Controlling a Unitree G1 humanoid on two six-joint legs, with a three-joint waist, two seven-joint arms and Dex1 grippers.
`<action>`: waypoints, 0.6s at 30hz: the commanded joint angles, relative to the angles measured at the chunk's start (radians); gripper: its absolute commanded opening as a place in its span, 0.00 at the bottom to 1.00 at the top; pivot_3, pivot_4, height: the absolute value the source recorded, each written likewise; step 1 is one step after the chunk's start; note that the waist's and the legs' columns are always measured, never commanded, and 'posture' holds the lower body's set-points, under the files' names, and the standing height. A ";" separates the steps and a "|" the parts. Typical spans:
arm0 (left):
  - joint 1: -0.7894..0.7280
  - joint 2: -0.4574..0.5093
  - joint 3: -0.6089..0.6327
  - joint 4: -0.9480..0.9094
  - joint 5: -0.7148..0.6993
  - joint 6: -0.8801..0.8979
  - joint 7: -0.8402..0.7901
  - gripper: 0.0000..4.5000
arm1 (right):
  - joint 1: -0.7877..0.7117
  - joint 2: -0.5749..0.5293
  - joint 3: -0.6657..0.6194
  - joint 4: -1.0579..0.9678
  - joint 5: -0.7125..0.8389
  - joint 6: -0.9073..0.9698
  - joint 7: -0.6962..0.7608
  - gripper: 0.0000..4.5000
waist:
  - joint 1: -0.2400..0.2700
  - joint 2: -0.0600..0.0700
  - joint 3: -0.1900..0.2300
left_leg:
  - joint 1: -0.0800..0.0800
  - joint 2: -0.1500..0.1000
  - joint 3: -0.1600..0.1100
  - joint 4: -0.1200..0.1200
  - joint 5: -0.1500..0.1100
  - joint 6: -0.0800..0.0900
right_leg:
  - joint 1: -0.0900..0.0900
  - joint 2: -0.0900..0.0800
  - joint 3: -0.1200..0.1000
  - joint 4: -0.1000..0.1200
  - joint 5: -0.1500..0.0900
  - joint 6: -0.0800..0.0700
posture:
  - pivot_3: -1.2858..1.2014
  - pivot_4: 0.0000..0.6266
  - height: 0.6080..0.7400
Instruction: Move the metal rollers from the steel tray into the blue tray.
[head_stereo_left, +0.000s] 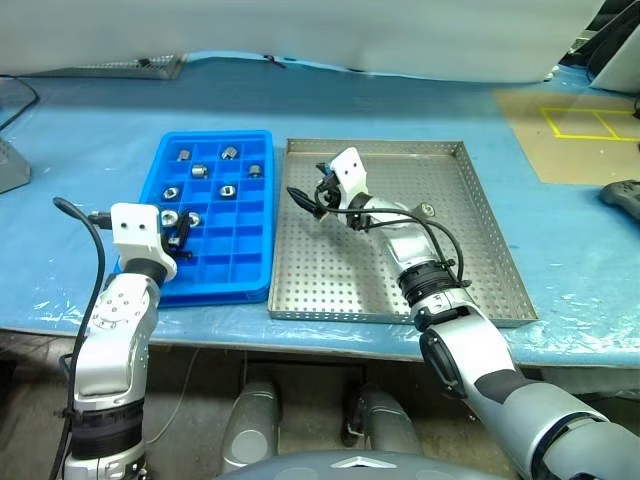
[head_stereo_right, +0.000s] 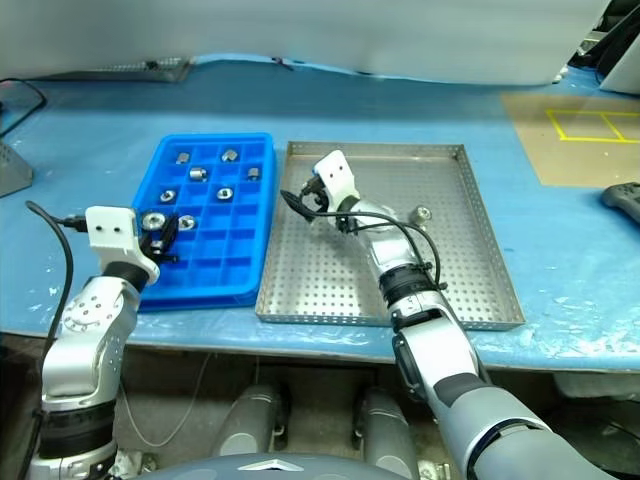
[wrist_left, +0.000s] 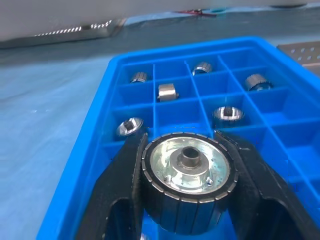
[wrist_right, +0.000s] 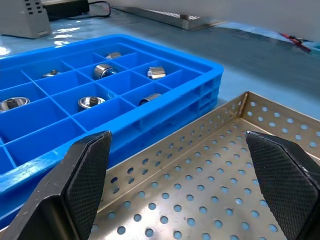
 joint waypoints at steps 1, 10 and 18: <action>0.047 -0.002 0.005 -0.072 -0.002 0.004 0.000 0.39 | -0.035 0.005 -0.007 -0.002 0.002 -0.043 0.007 1.00 | 0.002 0.000 0.000 | 0.000 0.000 0.000 0.000 0.000 0.000 | 0.000 0.000 0.000 0.000 0.000 0.000 | 0.66 0.24 1.00; 0.149 -0.030 -0.058 -0.139 0.017 0.025 0.004 0.39 | -0.019 0.002 -0.006 -0.004 -0.008 -0.051 0.007 1.00 | 0.005 0.001 0.000 | 0.000 0.005 -0.001 -0.002 0.003 -0.004 | 0.002 0.001 -0.005 0.000 0.000 0.000 | 0.66 0.24 1.00; 0.122 -0.050 -0.035 -0.106 0.027 0.071 0.057 0.88 | -0.013 -0.015 -0.009 -0.013 -0.020 -0.050 -0.006 1.00 | 0.005 0.007 0.000 | 0.001 0.011 0.002 -0.004 0.008 -0.009 | 0.004 0.001 -0.012 0.000 0.000 -0.003 | 0.64 0.24 1.00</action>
